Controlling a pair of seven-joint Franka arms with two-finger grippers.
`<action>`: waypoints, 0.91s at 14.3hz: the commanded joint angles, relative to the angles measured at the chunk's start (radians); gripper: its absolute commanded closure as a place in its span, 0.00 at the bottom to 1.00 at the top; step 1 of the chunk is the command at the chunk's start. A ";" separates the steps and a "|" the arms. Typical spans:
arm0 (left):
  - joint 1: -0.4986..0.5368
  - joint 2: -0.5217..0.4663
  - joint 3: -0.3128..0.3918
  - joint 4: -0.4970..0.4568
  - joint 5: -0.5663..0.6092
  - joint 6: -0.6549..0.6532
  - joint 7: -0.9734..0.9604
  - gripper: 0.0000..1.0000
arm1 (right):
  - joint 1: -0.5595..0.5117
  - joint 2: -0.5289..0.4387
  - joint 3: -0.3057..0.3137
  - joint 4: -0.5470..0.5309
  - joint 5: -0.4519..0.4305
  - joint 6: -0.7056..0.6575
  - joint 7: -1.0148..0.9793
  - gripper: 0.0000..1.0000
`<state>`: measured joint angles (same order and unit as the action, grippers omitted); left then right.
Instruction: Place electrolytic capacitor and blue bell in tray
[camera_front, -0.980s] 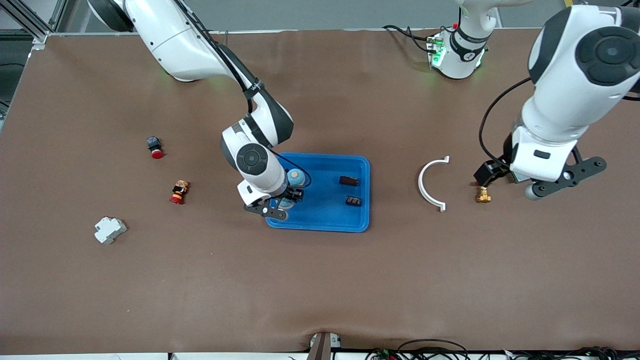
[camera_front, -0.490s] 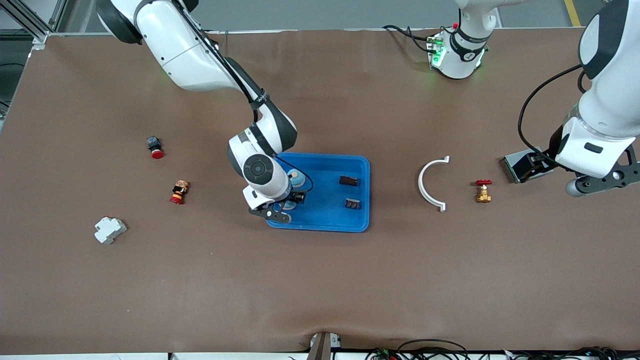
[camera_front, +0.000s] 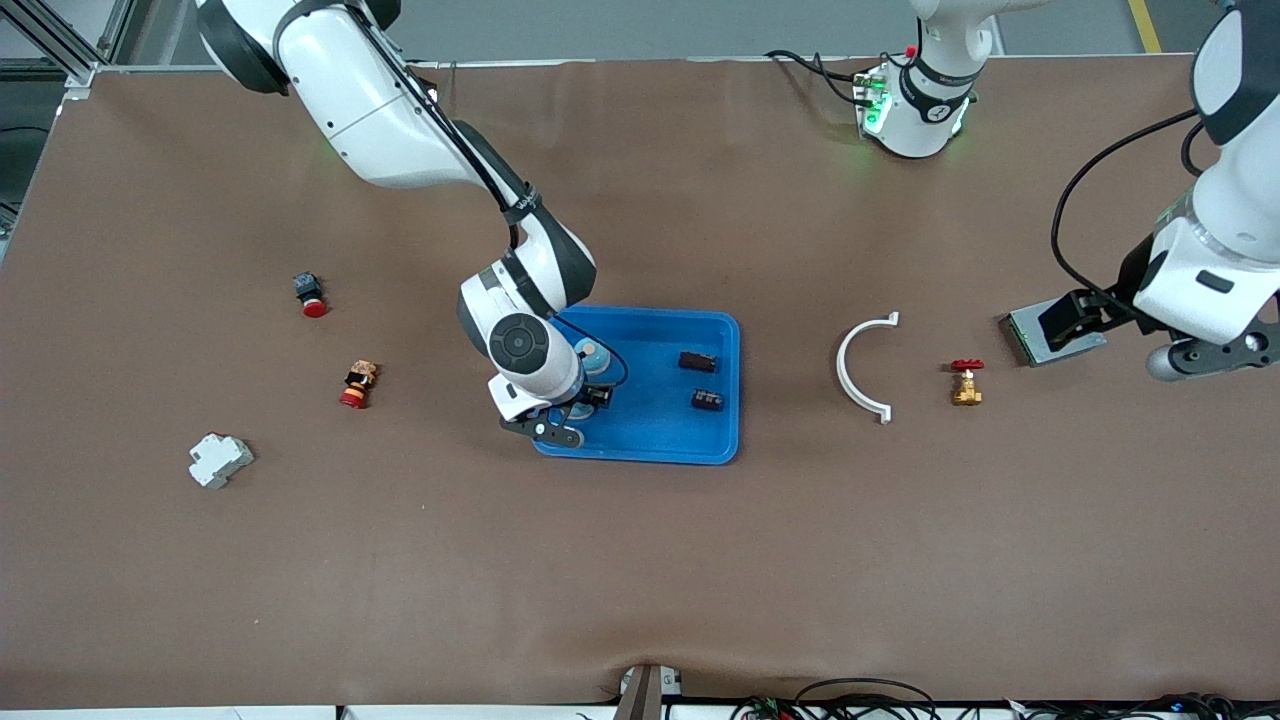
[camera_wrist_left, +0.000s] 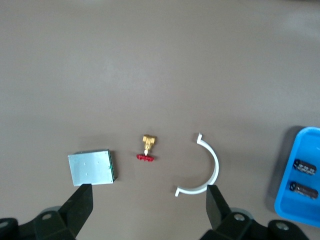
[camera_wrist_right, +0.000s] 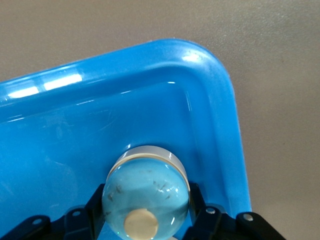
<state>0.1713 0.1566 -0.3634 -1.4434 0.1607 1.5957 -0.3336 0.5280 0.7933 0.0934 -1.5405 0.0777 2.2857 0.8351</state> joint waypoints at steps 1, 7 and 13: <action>-0.106 -0.075 0.131 -0.025 -0.045 -0.077 0.039 0.00 | 0.009 0.017 -0.004 0.028 0.014 -0.006 0.018 0.00; -0.077 -0.144 0.176 -0.060 -0.082 -0.164 0.120 0.00 | 0.007 -0.003 -0.001 0.030 0.016 -0.018 0.010 0.00; -0.059 -0.184 0.188 -0.086 -0.084 -0.191 0.240 0.00 | 0.009 -0.205 -0.001 0.028 0.014 -0.318 -0.004 0.00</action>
<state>0.1054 0.0190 -0.1796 -1.4829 0.0980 1.4095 -0.1353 0.5330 0.7098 0.0980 -1.4835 0.0782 2.0867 0.8372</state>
